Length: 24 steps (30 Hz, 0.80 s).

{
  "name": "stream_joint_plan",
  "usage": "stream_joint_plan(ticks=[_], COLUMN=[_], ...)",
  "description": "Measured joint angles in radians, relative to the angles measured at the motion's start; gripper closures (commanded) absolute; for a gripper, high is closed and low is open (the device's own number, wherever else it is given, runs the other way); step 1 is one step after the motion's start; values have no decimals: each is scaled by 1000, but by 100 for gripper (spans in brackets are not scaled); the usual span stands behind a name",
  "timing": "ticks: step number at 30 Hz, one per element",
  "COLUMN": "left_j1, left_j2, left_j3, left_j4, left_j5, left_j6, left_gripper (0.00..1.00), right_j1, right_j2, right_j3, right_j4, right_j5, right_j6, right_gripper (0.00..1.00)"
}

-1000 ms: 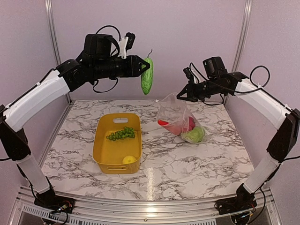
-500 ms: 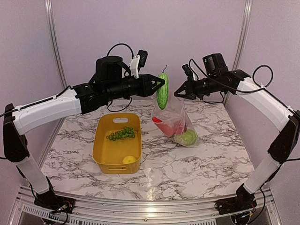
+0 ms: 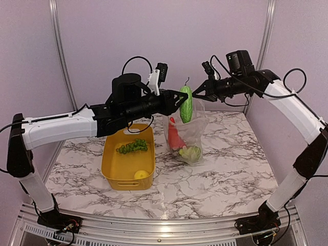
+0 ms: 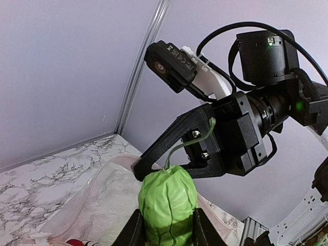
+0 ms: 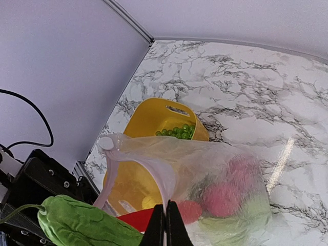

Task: Place the food in the zip-top bag and seal the zipper
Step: Place the fake vegetable in the zipper food storage bag, then adjust the zipper food storage bag at the center of the board.

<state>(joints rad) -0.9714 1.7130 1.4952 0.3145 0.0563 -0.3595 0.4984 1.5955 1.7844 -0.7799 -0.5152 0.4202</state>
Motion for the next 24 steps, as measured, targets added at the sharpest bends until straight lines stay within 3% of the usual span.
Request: stream_joint_plan(ticks=[5, 9, 12, 14, 19, 21, 24], left_j1=[-10, -10, -10, -10, -10, -10, -9], left_j2=[33, 56, 56, 51, 5, -23, -57], left_j3=[-2, 39, 88, 130, 200, 203, 168], left_j4=[-5, -43, -82, -113, -293, -391, -494], left_j5=[-85, -126, -154, -178, -304, -343, -367], left_j6=[11, 28, 38, 42, -17, -70, -162], left_gripper=[37, 24, 24, 29, 55, 57, 52], right_j1=[0, 1, 2, 2, 2, 2, 2], right_j2=[1, 2, 2, 2, 2, 2, 2], right_j3=[5, 5, 2, -3, -32, -55, -100], right_j4=[0, -3, -3, -3, 7, 24, 61], right_j5=[-3, -1, 0, 3, 11, 12, 9], right_j6=[1, -1, -3, -5, -9, -9, -7], right_gripper=[100, 100, 100, 100, 100, 100, 100])
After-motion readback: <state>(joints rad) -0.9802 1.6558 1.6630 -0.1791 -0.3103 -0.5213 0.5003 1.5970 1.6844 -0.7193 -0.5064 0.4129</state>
